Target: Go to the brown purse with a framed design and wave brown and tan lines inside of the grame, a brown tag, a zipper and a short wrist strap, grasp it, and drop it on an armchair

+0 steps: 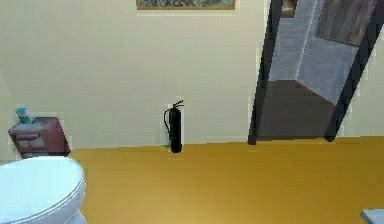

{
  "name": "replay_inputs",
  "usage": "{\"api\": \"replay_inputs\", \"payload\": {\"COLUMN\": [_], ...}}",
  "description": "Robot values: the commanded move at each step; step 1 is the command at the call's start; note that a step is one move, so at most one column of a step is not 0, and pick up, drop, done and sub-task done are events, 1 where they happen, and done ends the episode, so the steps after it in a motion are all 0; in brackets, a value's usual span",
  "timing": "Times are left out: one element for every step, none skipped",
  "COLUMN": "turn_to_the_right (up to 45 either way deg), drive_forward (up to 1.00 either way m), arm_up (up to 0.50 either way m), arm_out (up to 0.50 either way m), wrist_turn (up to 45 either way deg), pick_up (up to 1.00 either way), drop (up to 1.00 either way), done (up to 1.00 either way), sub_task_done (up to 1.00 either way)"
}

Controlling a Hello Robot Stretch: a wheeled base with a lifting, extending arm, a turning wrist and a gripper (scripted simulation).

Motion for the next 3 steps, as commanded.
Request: {"api": "replay_inputs", "payload": {"turn_to_the_right": [0.0, 39.0, 0.0], "drive_forward": [0.50, 0.00, 0.60], "arm_up": [0.00, 0.00, 0.00], "arm_out": [0.00, 0.00, 0.00], "wrist_turn": [0.0, 0.0, 0.0], "pick_up": [0.00, 0.00, 0.00], "drop": [0.00, 0.00, 0.00], "done": [0.00, 0.00, 0.00], "sub_task_done": [0.00, 0.00, 0.00]}}
